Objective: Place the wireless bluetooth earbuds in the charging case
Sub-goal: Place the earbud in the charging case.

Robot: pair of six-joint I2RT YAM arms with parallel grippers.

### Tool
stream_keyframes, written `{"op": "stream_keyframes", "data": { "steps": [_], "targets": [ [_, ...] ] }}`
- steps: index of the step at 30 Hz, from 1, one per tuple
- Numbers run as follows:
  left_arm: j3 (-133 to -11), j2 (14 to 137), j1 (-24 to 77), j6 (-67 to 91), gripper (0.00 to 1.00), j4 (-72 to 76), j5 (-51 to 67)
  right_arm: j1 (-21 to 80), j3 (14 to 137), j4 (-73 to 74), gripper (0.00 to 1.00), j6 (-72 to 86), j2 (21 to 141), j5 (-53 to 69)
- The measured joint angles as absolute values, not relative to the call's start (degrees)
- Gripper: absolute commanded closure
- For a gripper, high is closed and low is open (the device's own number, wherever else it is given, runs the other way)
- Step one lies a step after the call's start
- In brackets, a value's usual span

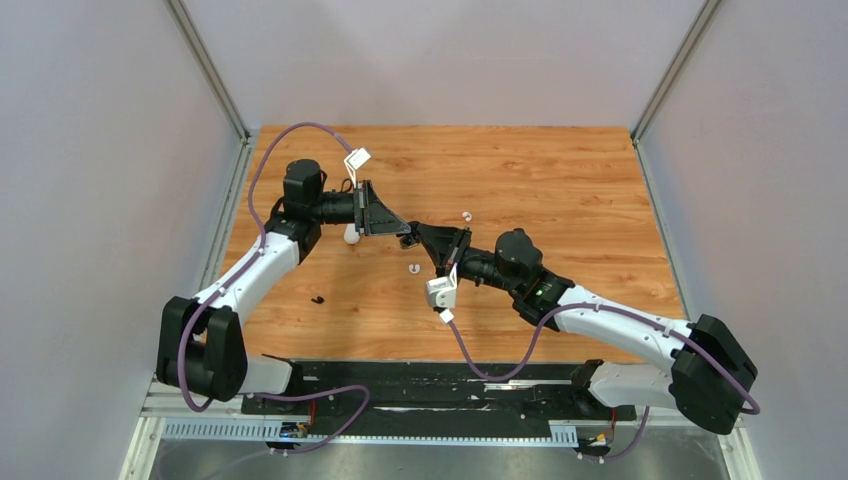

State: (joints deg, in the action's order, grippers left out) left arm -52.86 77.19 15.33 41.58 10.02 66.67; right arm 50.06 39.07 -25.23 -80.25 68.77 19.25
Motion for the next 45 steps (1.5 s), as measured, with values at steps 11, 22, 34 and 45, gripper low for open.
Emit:
{"op": "stream_keyframes", "data": {
  "steps": [11,22,34,45],
  "targets": [
    [-52.86,77.95,15.27,42.78,1.00,10.61,67.07,50.04,40.01,-23.42,1.00,-81.45,68.79,19.84],
    [-52.86,79.42,15.22,45.45,1.00,13.21,68.53,49.78,37.28,-28.45,1.00,-85.36,69.04,20.12],
    [-52.88,80.38,15.22,46.61,1.00,13.67,69.04,49.65,37.15,-27.00,0.81,-86.35,69.01,21.17],
    [-52.95,80.64,15.20,46.54,1.00,13.63,68.95,49.65,38.89,-22.28,0.69,-85.52,68.77,21.17]
  ]
}}
